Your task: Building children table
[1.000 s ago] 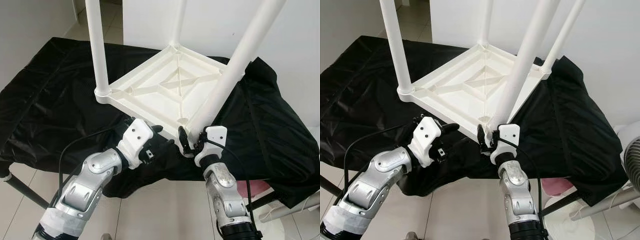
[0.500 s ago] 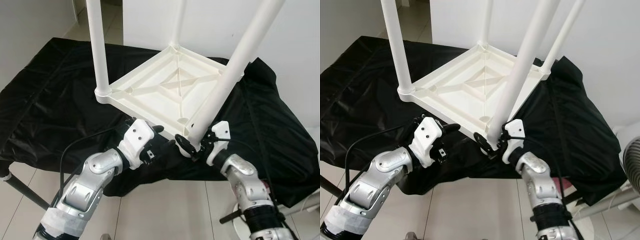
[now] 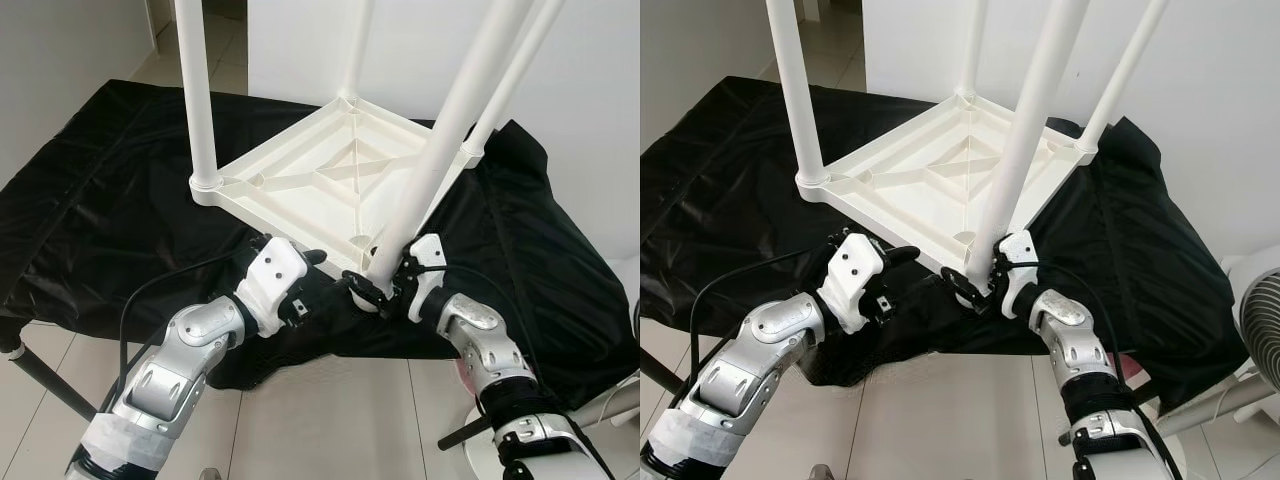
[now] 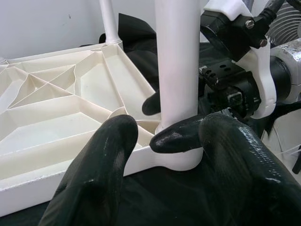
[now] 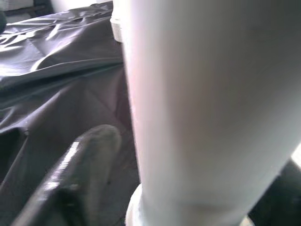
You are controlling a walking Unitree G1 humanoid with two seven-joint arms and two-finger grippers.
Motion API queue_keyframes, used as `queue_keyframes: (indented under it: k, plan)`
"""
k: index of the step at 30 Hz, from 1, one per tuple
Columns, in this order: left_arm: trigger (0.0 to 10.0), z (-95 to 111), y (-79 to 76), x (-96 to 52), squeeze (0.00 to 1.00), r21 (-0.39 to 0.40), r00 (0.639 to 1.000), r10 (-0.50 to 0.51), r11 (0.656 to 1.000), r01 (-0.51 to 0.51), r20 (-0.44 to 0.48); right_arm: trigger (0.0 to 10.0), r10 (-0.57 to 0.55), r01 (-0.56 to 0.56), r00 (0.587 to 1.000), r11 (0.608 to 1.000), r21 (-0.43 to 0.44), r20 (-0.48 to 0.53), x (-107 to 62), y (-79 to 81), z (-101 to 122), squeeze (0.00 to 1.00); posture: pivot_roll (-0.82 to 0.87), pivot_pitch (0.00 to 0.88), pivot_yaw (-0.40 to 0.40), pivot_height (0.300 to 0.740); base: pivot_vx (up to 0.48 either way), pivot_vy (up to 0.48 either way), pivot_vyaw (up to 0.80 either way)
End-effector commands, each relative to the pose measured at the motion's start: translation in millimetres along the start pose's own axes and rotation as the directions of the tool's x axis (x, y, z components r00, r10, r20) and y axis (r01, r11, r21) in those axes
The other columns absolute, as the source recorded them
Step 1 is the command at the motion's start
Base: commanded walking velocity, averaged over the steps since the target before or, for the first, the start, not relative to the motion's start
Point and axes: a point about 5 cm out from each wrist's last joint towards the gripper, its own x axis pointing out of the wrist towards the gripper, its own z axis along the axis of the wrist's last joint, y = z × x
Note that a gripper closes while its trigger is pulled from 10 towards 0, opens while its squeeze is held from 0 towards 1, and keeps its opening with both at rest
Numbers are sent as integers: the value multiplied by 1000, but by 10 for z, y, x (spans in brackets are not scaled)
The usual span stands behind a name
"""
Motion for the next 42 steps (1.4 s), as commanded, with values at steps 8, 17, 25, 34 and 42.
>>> queue_keyframes:
  k: [8, 17, 25, 34, 42]
  plan:
    - [10000, -3, -53, 35, 0, 12, 998, -67, 998, 67, 1, 0, -3, 3, 1000, 1000, 1, -7, -90, -66, -65, 0, 47, 0, -106, 740, 0, 0, 0]
    - [10000, 2, -48, 56, 0, 18, 997, -75, 997, 75, 5, 10000, -77, 77, 997, 997, 18, 22, -128, -84, -78, 0, 37, 0, -103, 740, 0, 0, 0]
    - [10000, -8, -62, 61, 0, 15, 997, -78, 997, 78, 6, 10000, -224, 225, 972, 974, -23, 67, -113, -67, -28, 0, 17, 4, -102, 740, 0, 0, 0]
    - [10000, -11, -54, 82, 0, 10, 997, -71, 997, 70, 13, 10000, -376, 376, 923, 927, 14, 82, -125, -9, -67, 0, 4, 13, -93, 740, 0, 0, 0]
    - [10000, -2, -2, 90, 0, 12, 999, -25, 1000, 25, 23, 10000, -521, 520, 851, 854, 41, 66, -109, 133, -119, 0, 12, 33, -92, 740, 0, 0, 0]
